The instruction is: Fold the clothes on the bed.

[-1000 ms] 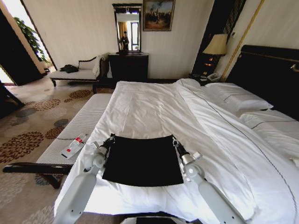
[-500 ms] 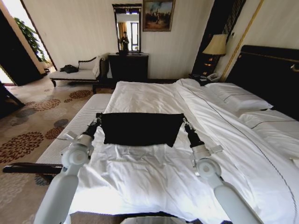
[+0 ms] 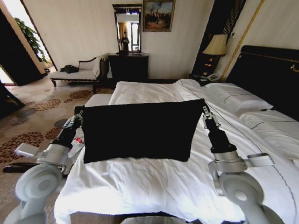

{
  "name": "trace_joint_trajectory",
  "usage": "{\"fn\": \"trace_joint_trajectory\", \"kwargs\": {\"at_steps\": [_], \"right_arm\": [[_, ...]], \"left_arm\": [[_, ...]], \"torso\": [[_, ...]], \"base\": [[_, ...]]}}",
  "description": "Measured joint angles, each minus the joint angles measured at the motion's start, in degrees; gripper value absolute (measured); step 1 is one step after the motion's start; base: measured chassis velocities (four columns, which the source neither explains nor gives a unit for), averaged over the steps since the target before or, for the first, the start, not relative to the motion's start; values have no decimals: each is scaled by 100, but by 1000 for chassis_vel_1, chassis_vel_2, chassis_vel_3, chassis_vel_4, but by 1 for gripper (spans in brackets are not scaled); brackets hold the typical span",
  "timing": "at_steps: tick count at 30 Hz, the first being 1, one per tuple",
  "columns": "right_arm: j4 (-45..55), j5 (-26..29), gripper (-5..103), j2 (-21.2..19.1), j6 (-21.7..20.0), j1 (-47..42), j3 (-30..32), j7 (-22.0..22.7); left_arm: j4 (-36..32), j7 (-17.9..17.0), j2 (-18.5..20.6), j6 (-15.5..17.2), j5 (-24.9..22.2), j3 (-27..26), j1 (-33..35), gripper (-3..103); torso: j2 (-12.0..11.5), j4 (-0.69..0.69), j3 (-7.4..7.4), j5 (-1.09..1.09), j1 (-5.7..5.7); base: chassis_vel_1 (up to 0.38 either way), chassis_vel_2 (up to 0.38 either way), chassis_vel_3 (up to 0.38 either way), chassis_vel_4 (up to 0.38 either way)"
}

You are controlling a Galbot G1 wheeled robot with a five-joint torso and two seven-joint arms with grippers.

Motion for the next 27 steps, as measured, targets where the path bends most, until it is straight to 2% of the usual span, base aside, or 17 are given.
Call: {"fn": "trace_joint_trajectory", "kwargs": {"at_steps": [1,2,3,5,6,7,8,10,11,12,13,15,18,19,21,23,27], "right_arm": [[-49,39,1,-32,-119,124,-116,222],[-49,39,1,-32,-119,124,-116,222],[-499,79,1,-94,-329,404,-417,449],[-1614,92,1,-120,-528,984,-1053,524],[-1614,92,1,-120,-528,984,-1053,524],[-2552,89,1,-50,-587,1542,-1608,521],[-3150,85,1,46,-604,1900,-1931,513],[-3991,-4,1,241,-593,2400,-2363,420],[-4830,-244,1,498,-467,2822,-2710,188],[-5260,-396,1,654,-371,3032,-2851,42],[-5260,-396,1,654,-371,3032,-2851,42],[-6177,-627,1,1057,-96,3591,-3107,-333],[-6685,-566,1,1323,169,3979,-3180,-686],[-6685,-566,1,1323,169,3979,-3180,-686],[-6784,-483,1,1379,336,4048,-3160,-893],[-6752,-364,1,1382,509,3954,-3074,-1133],[-6573,-106,1,1368,714,3559,-2910,-1469]], "left_arm": [[206,-19,41,15,191,159,-78,2],[206,-19,41,15,191,159,-78,2],[824,-30,123,54,557,587,-314,2],[1882,-25,189,106,936,1366,-809,2],[1882,-25,189,106,936,1366,-809,2],[2670,-25,173,108,1126,1874,-1254,2],[3228,-25,120,105,1231,2165,-1564,2],[3994,-28,8,58,1395,2507,-1985,2],[4755,-12,-147,-47,1586,2787,-2465,2],[5083,8,-230,-98,1645,2889,-2700,2],[5083,8,-230,-98,1645,2889,-2700,2],[5819,148,-465,-270,1686,3050,-3279,2],[6242,446,-683,-654,1469,3075,-3660,2],[6242,446,-683,-654,1469,3075,-3660,2],[6284,628,-745,-855,1326,3060,-3718,2],[6264,859,-768,-1102,1247,3030,-3621,2],[6174,1126,-799,-1255,1191,2915,-3281,2]], "torso": [[0,0,0,-1,0],[0,0,0,-1,0],[1,0,0,-5,0],[-2,-1,3,-5,4],[-2,-1,3,-5,4],[-3,0,4,-2,4],[-3,0,4,1,5],[-4,-1,5,-2,6],[-5,1,6,-7,6],[-5,-2,6,-3,7],[-5,-2,6,-3,7],[-4,1,5,-3,7],[-5,2,4,-2,6],[-5,2,4,-2,6],[-4,-1,3,-3,6],[-3,-2,2,-2,5],[-2,1,2,-4,2]], "base": [[0,0,0,0],[0,0,0,0],[0,0,0,0],[0,0,0,0],[0,0,0,0],[0,0,0,0],[0,0,0,0],[0,0,0,0],[0,0,0,0],[0,0,0,0],[0,0,0,0],[0,0,0,0],[0,0,0,0],[0,0,0,0],[0,0,0,0],[0,0,0,0],[0,0,0,0]]}}
